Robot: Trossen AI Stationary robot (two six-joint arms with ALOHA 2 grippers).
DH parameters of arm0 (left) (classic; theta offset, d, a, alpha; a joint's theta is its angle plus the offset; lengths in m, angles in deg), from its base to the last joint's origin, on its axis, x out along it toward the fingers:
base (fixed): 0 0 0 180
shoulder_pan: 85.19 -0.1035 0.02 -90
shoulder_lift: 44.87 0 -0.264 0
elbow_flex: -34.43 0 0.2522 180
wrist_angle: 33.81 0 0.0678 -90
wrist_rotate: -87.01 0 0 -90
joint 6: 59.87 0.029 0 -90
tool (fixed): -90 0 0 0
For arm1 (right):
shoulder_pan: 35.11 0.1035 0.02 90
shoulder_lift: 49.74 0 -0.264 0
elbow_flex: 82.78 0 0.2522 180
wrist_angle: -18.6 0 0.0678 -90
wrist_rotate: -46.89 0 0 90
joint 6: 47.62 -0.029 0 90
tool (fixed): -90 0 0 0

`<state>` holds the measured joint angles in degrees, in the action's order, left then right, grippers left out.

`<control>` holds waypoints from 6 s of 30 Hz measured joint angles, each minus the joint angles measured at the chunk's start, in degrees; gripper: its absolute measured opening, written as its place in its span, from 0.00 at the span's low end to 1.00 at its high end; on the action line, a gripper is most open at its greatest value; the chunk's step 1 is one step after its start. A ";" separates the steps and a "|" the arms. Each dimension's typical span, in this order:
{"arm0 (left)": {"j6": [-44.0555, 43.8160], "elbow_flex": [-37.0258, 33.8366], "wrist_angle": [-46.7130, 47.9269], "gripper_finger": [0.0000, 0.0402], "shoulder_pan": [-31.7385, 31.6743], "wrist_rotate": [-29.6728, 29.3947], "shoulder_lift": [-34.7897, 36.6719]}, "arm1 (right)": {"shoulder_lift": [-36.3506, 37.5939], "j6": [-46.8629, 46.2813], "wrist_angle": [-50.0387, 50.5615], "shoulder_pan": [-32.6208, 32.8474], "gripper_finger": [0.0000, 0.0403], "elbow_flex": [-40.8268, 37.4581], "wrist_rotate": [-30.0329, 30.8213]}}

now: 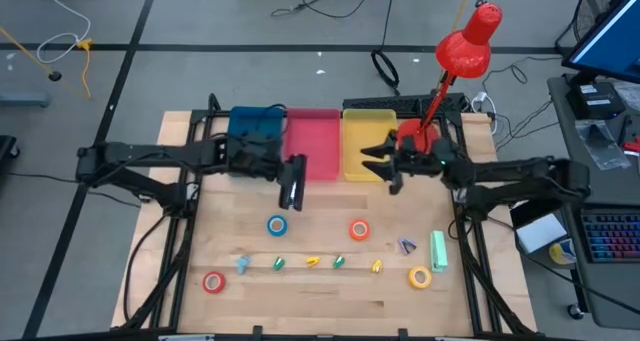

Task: Pick and place Stapler, Stapler remover, tape
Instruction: Put the black stapler into the yellow bin

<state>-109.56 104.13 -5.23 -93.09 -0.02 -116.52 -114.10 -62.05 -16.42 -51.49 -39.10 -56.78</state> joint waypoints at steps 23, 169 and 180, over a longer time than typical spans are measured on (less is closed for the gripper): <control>26.24 16.72 15.65 0.38 -1.16 4.49 -12.03 | -13.02 18.54 34.18 0.00 0.63 27.71 -5.86; 13.90 -6.63 20.80 0.68 -4.36 -9.43 13.29 | -10.72 -6.12 52.83 -3.15 0.36 14.93 59.11; 16.10 -6.63 17.83 0.68 -4.13 -10.53 12.84 | -13.61 -8.63 52.89 -3.15 0.36 14.90 62.44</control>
<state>-93.46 97.51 12.60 -97.22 -10.55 -103.68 -127.71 -70.68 36.48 -54.64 -24.20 5.65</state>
